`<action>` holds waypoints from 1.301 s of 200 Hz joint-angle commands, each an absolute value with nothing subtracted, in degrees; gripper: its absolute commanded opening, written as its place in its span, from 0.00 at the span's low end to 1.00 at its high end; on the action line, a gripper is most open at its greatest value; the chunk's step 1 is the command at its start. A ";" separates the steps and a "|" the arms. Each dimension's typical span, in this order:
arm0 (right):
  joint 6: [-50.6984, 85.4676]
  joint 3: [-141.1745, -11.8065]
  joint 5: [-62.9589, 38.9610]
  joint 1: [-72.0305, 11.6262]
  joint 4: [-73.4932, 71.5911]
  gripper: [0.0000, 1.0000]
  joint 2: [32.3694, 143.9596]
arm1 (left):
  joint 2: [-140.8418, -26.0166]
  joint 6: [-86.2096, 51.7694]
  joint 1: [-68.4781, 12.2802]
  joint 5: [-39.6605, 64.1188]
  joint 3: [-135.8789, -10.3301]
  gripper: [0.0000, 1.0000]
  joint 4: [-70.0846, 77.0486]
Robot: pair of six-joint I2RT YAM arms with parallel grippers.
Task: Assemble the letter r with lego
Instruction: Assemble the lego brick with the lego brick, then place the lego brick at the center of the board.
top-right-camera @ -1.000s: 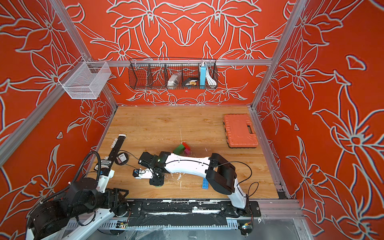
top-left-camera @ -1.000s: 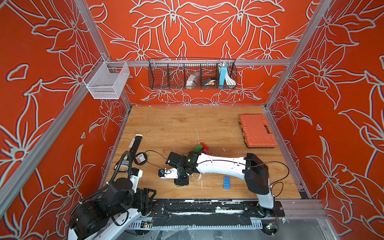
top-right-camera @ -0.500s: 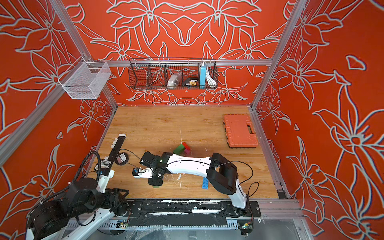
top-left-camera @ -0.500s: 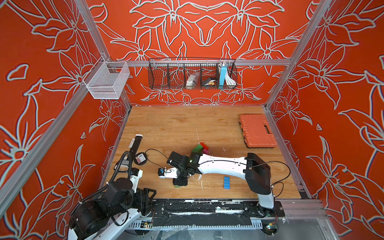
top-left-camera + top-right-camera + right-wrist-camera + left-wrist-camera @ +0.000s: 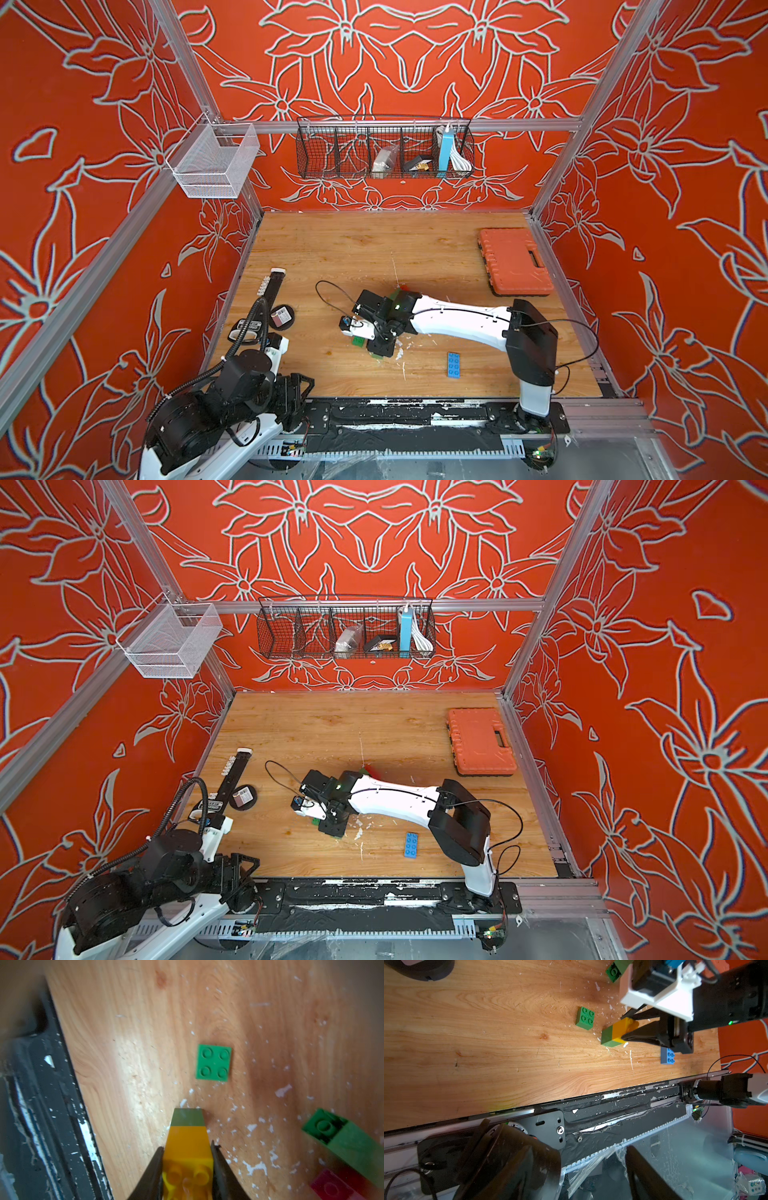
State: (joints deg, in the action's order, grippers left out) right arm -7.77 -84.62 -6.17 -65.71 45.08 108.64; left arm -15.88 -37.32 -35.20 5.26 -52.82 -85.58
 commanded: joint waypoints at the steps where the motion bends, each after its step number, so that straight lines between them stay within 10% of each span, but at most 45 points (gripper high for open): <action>1: -6.13 -80.57 -0.46 -62.23 52.61 0.00 110.04 | -18.70 -36.83 -35.36 5.96 -52.00 0.72 -85.06; 73: -6.93 -79.34 -1.66 -57.94 50.89 0.00 110.68 | -24.89 -36.74 -35.36 7.98 -51.31 0.75 -80.80; 148: -5.83 -80.33 -5.22 -57.85 50.83 0.62 109.44 | -24.76 -37.05 -35.30 5.47 -50.19 0.76 -80.46; 260: 16.14 -79.10 7.34 -57.27 56.73 0.84 97.07 | -24.03 -38.20 -35.25 3.53 -50.14 0.99 -79.91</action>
State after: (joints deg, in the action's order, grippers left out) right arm 4.58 -80.84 0.80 -57.76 51.86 103.48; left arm -23.07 -38.76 -35.20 3.77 -50.54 -80.42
